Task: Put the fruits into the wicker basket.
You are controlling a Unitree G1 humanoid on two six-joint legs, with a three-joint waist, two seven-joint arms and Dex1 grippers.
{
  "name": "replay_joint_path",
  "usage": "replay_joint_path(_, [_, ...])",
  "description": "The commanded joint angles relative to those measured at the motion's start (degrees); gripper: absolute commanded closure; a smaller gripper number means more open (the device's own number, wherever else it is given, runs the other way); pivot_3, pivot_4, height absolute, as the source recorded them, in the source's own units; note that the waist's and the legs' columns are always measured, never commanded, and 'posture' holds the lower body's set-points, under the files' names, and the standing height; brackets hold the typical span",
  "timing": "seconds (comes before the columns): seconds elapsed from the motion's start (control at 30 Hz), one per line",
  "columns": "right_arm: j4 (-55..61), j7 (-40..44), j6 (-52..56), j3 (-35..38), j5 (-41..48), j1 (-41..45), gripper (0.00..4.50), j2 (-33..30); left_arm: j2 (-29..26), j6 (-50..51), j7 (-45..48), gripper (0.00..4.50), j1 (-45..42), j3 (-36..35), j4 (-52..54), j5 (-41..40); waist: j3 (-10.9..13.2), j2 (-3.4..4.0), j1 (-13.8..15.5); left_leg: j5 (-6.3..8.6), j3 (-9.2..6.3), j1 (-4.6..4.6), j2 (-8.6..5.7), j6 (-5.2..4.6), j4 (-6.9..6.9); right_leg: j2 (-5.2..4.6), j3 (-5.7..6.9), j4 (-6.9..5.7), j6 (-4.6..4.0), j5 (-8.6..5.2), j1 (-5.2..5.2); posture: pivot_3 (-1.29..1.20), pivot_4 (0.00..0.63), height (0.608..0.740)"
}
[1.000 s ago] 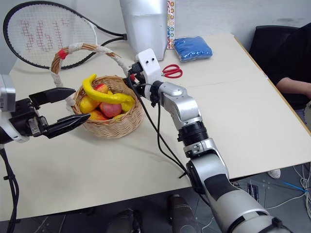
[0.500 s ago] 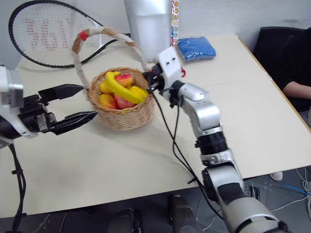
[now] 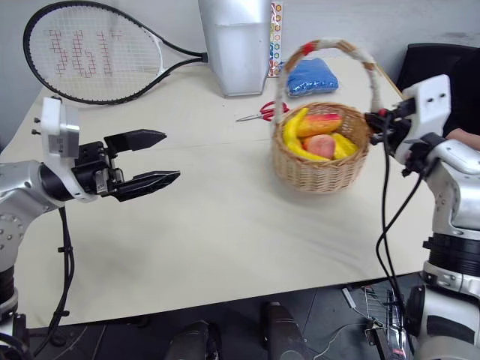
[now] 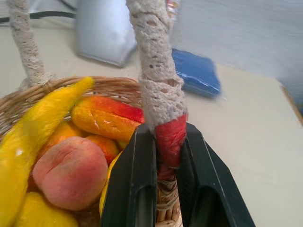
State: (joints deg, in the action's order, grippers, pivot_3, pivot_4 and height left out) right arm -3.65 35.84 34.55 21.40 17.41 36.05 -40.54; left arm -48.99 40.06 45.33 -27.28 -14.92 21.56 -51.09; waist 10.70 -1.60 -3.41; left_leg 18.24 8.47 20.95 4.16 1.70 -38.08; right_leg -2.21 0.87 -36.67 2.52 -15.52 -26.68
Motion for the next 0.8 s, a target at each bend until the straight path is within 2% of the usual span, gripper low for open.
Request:
replay_joint_path(0.03, [-1.56,-0.96,-4.17,4.11,1.98,-1.42,3.57,0.15,0.26,-1.47,1.75,0.00,-2.04,0.45,-0.70,0.97,0.00,0.00,0.02,0.00,0.00,0.00,0.00,0.00,0.00,0.02,0.00,-0.01,0.00,0.00,0.00,0.00,0.150,0.740])
replay_joint_path(0.1, [-2.44,-0.67,-5.48,4.53,2.61,-3.18,3.10,0.61,0.68,-1.87,2.69,0.00,-2.77,1.31,-1.65,1.82,0.00,0.00,0.09,-0.01,0.02,0.00,-0.01,0.00,-0.02,0.07,0.01,-0.03,0.01,0.00,0.00,0.00,0.150,0.740])
replay_joint_path(0.23, [-1.20,1.55,-6.35,5.46,4.91,-7.42,1.72,-0.22,1.61,-2.11,3.86,0.00,-4.12,2.52,-2.98,2.70,0.00,0.00,0.29,-0.02,0.02,0.02,-0.02,-0.01,-0.04,0.08,0.02,-0.04,0.02,0.01,0.01,0.00,0.150,0.740])
replay_joint_path(0.4, [3.76,6.94,-2.12,11.04,9.59,-15.51,0.05,-6.33,1.14,-1.97,6.39,0.00,-4.62,2.95,-4.47,3.19,0.01,0.03,0.55,-0.03,0.02,0.03,-0.06,-0.02,-0.05,0.06,0.02,-0.05,0.04,0.02,0.01,0.00,0.150,0.740])
replay_joint_path(0.47, [5.52,10.33,0.78,13.91,12.37,-19.28,0.02,-9.72,0.73,-1.78,7.68,0.00,-4.63,3.02,-4.87,3.28,0.01,0.03,0.88,-0.03,0.02,0.04,-0.06,-0.03,-0.05,0.06,0.03,-0.04,0.05,0.01,0.01,0.00,0.150,0.740])
replay_joint_path(0.57, [7.45,21.97,9.41,22.34,19.19,-28.18,0.02,-17.97,-0.56,-1.88,10.74,0.00,-4.75,3.13,-6.33,3.65,0.02,0.04,1.60,-0.03,0.04,-0.04,-0.10,-0.06,-0.06,0.08,0.03,-0.02,0.07,0.02,0.09,0.00,0.150,0.740])
replay_joint_path(0.67, [4.30,32.69,13.87,30.39,22.68,-35.21,0.02,-24.32,-1.51,-2.68,13.38,0.00,-4.81,3.52,-7.73,4.65,0.04,0.02,1.74,-0.02,0.04,-0.23,-0.10,-0.08,-0.01,0.13,0.02,0.09,0.09,0.02,0.31,0.00,0.150,0.740])
replay_joint_path(0.73, [1.64,35.88,14.33,33.01,22.79,-37.44,0.02,-26.48,-1.55,-3.25,14.16,0.00,-5.09,3.54,-8.60,5.35,0.07,-0.04,1.58,0.04,-0.01,-0.59,-0.10,-0.16,0.06,0.20,-0.07,0.22,0.13,0.04,0.68,0.00,0.150,0.740])
replay_joint_path(0.8, [-0.02,35.52,13.62,33.35,21.96,-37.48,0.02,-27.33,-1.00,-3.67,14.11,0.00,-5.36,3.26,-9.60,5.74,0.06,-0.04,1.52,0.26,-0.11,-0.88,-0.08,-0.36,0.11,0.42,-0.05,0.68,0.13,0.04,1.22,0.00,0.150,0.740])
